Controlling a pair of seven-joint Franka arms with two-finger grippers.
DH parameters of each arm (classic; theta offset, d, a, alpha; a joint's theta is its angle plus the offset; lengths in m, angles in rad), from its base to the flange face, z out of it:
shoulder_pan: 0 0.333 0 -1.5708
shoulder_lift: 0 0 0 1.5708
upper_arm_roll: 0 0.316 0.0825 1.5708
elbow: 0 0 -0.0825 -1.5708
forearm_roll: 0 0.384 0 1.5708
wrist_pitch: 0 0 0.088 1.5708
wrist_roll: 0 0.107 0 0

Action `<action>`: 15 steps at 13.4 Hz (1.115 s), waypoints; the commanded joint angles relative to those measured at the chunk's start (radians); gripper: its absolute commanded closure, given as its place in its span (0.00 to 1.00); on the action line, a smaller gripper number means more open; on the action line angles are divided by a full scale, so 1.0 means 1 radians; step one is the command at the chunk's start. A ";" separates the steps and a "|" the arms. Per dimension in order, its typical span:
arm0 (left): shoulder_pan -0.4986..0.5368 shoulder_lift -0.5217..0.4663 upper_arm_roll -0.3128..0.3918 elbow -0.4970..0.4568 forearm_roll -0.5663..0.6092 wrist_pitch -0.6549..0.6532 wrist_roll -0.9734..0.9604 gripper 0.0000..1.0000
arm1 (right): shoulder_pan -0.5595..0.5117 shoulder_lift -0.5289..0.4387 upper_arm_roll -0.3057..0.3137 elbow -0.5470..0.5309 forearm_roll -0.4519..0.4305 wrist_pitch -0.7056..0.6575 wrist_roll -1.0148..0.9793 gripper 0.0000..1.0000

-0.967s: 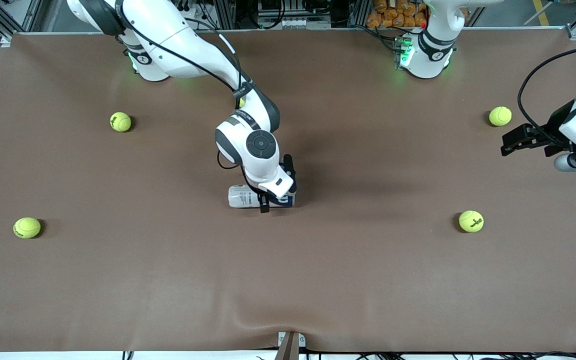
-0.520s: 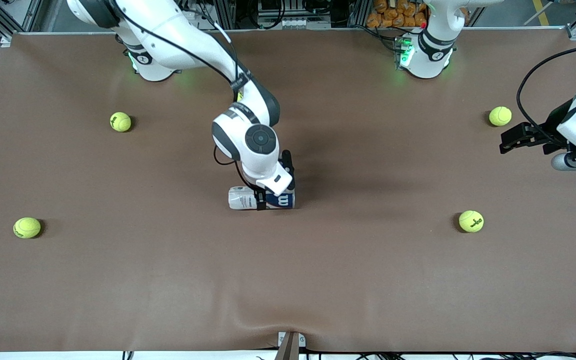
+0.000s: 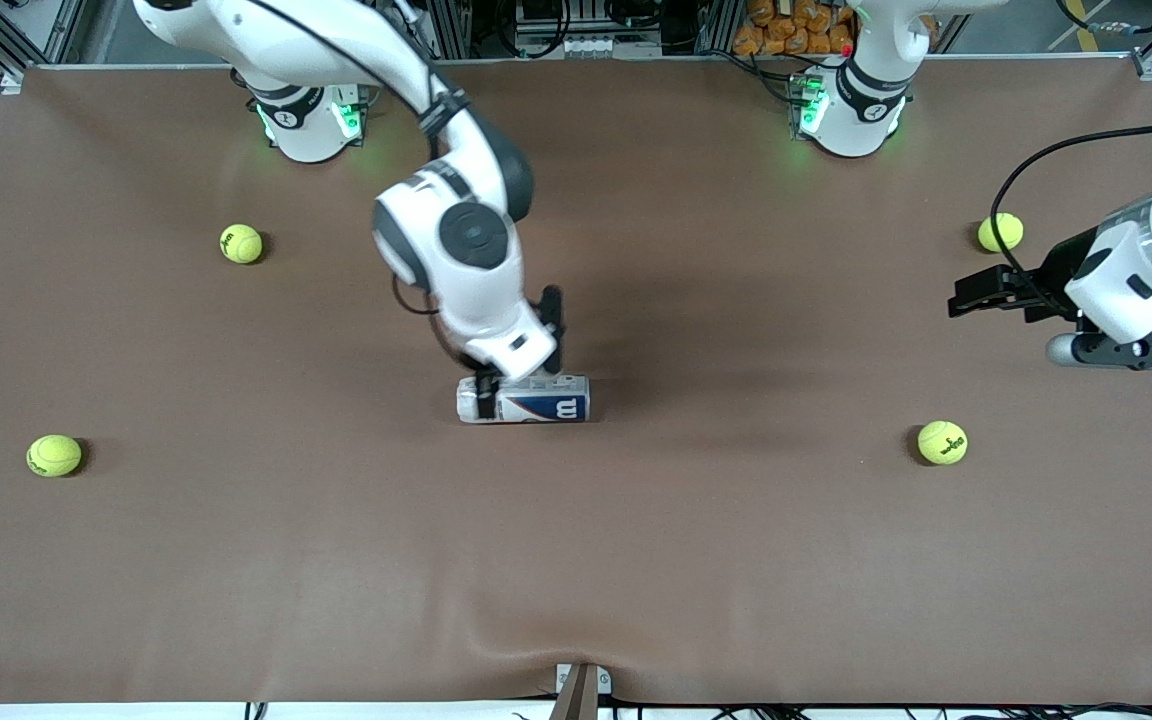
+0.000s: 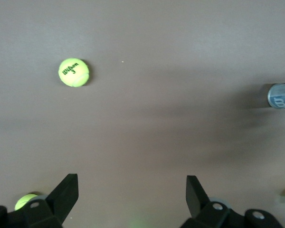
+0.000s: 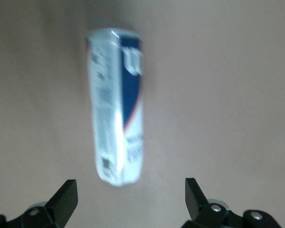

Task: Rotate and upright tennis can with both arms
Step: 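Lower the can onto the table and open the right gripper, then withdraw the right gripper while the left gripper reaches the can's end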

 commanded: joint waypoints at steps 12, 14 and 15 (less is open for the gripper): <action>-0.118 0.348 -0.011 0.024 -0.595 0.098 0.078 0.00 | -0.571 -0.265 -0.046 -0.061 0.034 -0.176 0.542 0.00; -0.127 0.444 -0.014 0.064 -0.683 0.155 0.184 0.00 | -0.572 -0.350 -0.107 -0.101 0.068 -0.279 0.583 0.00; -0.135 0.486 -0.020 0.092 -0.733 0.158 0.214 0.00 | -0.571 -0.374 -0.148 -0.104 0.109 -0.319 0.592 0.00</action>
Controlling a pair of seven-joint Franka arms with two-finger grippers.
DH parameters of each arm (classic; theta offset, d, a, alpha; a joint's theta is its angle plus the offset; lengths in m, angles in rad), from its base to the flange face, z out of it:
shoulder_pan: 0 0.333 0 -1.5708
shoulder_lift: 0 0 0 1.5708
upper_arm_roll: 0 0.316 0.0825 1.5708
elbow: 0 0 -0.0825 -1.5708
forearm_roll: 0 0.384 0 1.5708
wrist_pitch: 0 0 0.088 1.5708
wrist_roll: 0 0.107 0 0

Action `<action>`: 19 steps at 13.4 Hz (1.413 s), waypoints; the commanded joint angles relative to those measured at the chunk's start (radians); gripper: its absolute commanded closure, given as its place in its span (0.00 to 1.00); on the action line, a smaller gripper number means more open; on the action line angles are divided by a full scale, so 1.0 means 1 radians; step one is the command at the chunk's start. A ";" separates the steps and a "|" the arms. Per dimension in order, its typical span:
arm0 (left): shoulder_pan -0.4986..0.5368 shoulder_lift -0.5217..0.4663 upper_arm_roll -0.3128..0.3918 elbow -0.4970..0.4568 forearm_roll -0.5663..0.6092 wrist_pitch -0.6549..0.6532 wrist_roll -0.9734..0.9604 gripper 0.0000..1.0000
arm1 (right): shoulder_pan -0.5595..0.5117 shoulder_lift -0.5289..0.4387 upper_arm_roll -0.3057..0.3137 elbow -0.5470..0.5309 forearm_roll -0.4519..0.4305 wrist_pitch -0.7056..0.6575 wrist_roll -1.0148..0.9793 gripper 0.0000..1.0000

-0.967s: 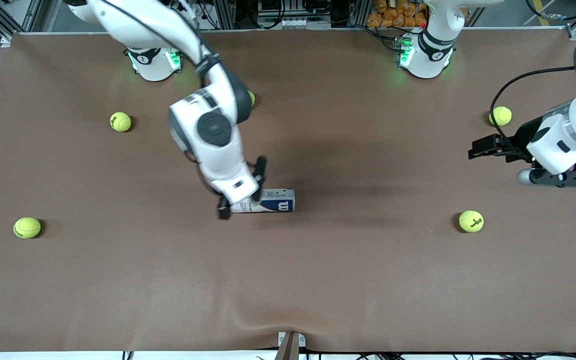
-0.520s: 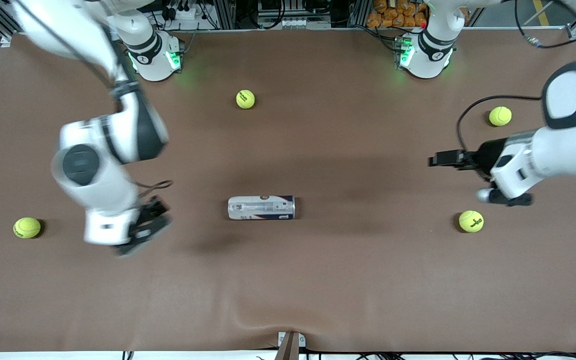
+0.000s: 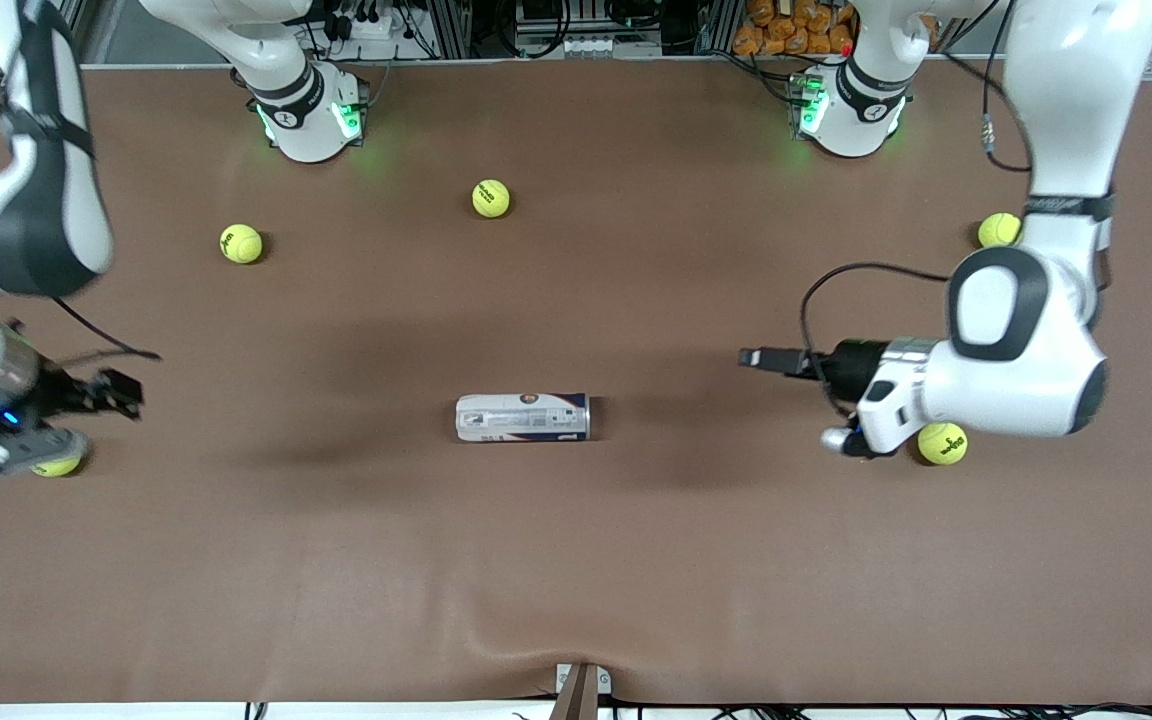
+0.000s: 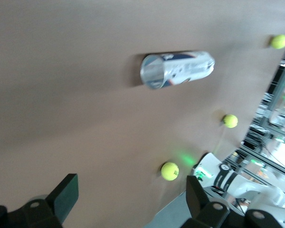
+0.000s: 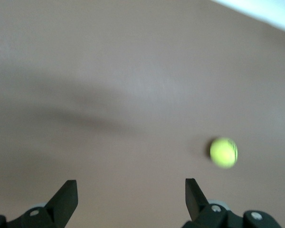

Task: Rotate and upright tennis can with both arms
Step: 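Withdraw the right gripper while the left gripper reaches the can's end, then close the left gripper on the open end of the can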

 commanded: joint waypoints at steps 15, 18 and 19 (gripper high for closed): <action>-0.261 0.400 -0.010 0.090 -0.535 0.337 0.457 0.00 | -0.028 -0.167 -0.144 0.070 0.134 -0.431 0.252 0.00; -0.281 0.413 -0.008 0.096 -0.660 0.340 0.493 0.00 | -0.028 -0.165 -0.146 0.070 0.134 -0.431 0.252 0.00; -0.281 0.413 -0.008 0.107 -0.662 0.340 0.491 0.00 | -0.028 -0.165 -0.146 0.070 0.132 -0.434 0.252 0.00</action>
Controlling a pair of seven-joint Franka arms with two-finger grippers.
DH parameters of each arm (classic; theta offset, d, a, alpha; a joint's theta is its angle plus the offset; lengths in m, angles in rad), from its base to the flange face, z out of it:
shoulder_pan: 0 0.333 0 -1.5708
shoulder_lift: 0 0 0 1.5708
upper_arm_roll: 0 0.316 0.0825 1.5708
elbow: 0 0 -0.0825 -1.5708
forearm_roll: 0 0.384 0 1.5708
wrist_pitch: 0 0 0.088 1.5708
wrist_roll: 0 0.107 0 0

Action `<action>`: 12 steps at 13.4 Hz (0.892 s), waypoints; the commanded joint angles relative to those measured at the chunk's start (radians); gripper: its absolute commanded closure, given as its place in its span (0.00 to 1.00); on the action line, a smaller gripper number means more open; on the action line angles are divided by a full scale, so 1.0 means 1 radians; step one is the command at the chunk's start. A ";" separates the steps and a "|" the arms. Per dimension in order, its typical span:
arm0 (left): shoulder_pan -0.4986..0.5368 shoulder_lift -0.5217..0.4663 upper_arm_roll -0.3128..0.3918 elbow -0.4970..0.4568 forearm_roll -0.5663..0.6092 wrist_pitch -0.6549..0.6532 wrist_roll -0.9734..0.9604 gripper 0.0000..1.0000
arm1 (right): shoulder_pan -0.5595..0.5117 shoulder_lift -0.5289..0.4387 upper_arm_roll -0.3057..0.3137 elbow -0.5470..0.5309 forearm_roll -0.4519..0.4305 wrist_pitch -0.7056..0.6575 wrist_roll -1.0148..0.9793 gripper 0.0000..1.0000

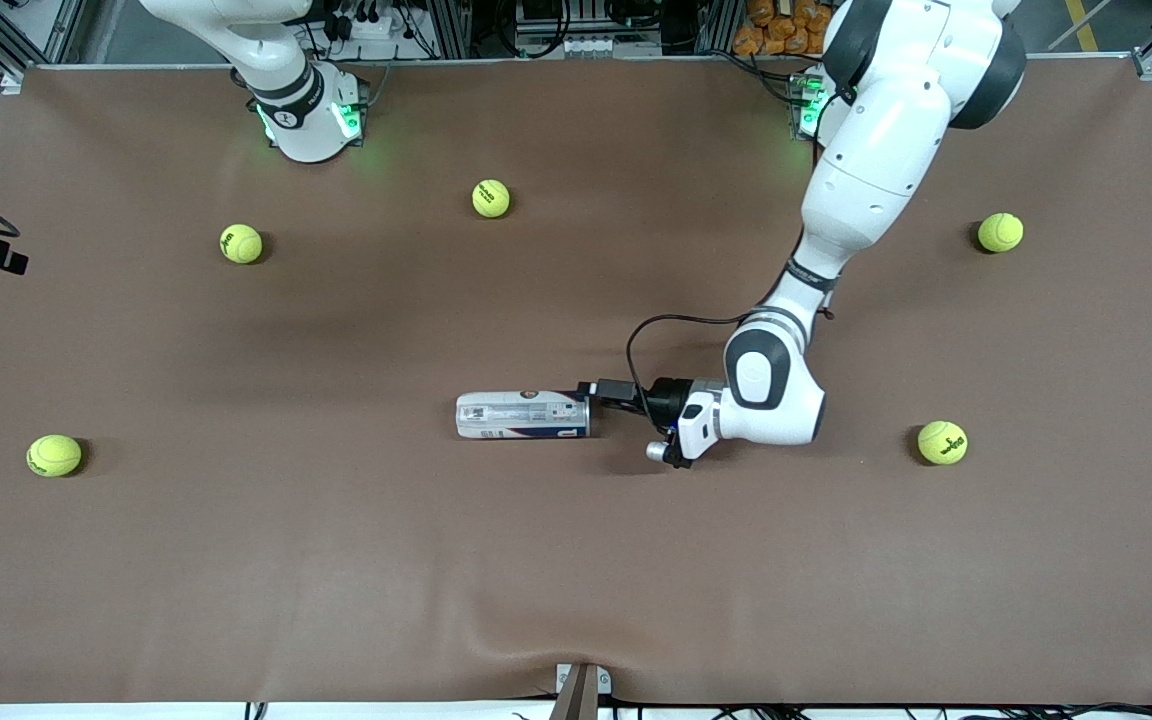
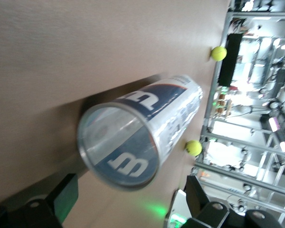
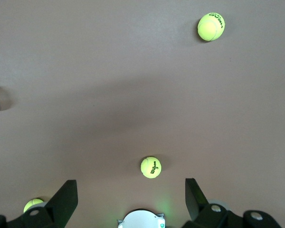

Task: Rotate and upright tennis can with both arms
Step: 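Close the left gripper on the open end of the can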

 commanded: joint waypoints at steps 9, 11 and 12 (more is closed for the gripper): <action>-0.035 0.049 0.007 0.091 -0.139 0.064 0.071 0.00 | -0.062 -0.023 0.150 0.013 0.001 -0.037 0.137 0.00; -0.043 0.049 0.007 0.095 -0.164 0.066 0.077 0.00 | -0.059 -0.021 0.152 0.013 -0.003 -0.062 0.137 0.00; -0.048 0.049 0.007 0.097 -0.177 0.066 0.077 0.12 | -0.055 -0.021 0.153 0.013 -0.020 -0.074 0.140 0.00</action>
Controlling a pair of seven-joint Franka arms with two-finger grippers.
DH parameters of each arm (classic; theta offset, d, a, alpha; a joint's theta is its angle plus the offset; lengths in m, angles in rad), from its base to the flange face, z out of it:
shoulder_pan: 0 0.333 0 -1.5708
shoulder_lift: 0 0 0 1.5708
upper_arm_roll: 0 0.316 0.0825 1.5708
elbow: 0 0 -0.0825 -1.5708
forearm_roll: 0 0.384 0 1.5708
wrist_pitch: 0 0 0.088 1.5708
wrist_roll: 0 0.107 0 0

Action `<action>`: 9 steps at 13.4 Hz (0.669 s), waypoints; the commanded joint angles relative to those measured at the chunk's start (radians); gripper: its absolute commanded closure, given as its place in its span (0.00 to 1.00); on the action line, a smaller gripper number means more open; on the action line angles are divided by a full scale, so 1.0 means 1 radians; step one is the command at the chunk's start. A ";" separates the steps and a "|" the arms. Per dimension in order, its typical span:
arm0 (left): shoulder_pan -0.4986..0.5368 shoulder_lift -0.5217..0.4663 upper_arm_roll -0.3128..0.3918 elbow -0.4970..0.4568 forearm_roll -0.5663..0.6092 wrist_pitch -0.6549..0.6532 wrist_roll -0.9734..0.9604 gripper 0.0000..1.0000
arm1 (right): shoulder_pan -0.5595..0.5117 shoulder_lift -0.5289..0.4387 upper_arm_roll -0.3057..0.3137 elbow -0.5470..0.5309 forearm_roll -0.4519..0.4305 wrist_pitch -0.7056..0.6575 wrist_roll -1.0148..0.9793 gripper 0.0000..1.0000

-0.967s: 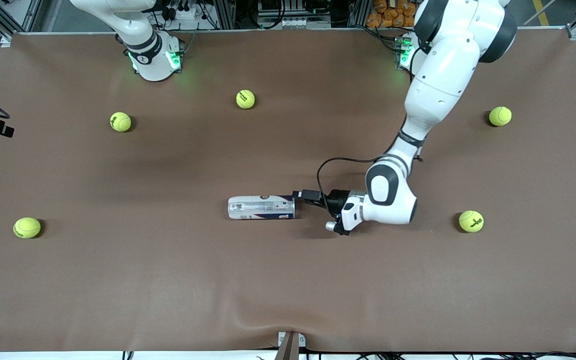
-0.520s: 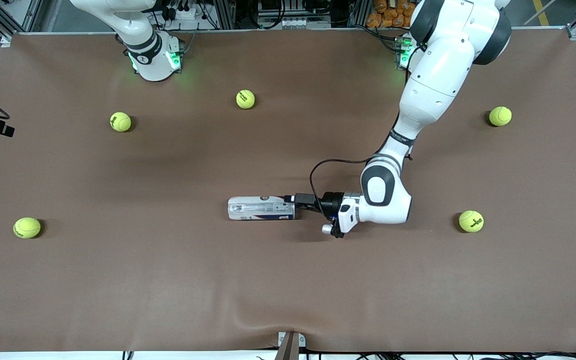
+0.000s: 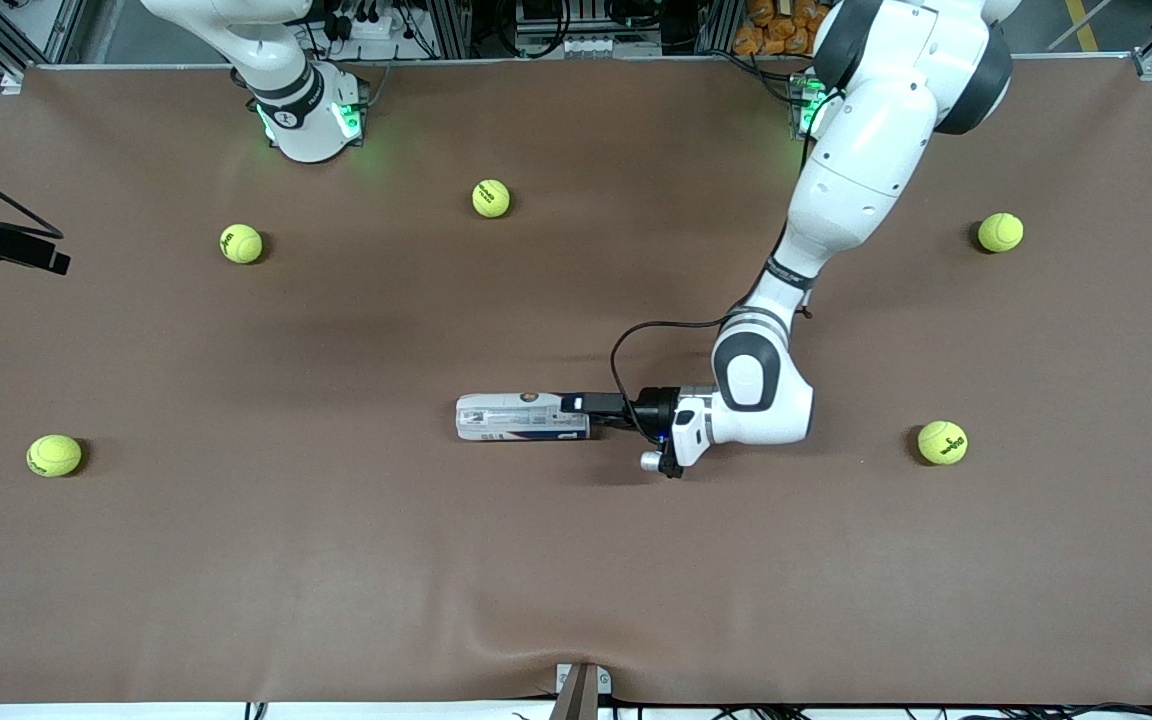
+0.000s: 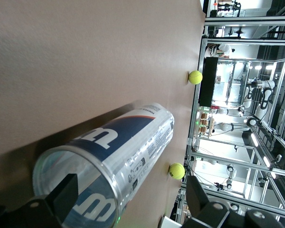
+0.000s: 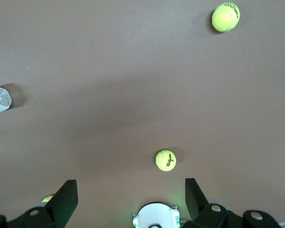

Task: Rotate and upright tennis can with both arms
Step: 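Close the left gripper on the open end of the can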

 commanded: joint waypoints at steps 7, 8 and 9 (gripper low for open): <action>-0.010 0.012 0.007 0.032 -0.036 0.012 0.021 1.00 | -0.029 -0.041 0.101 0.002 -0.006 0.031 0.008 0.00; -0.007 0.007 0.007 0.032 -0.033 0.012 0.018 1.00 | -0.026 -0.041 0.098 0.002 -0.006 0.031 0.006 0.00; -0.007 0.006 0.007 0.030 -0.032 0.012 0.018 1.00 | -0.026 -0.041 0.093 0.000 -0.006 0.031 0.003 0.00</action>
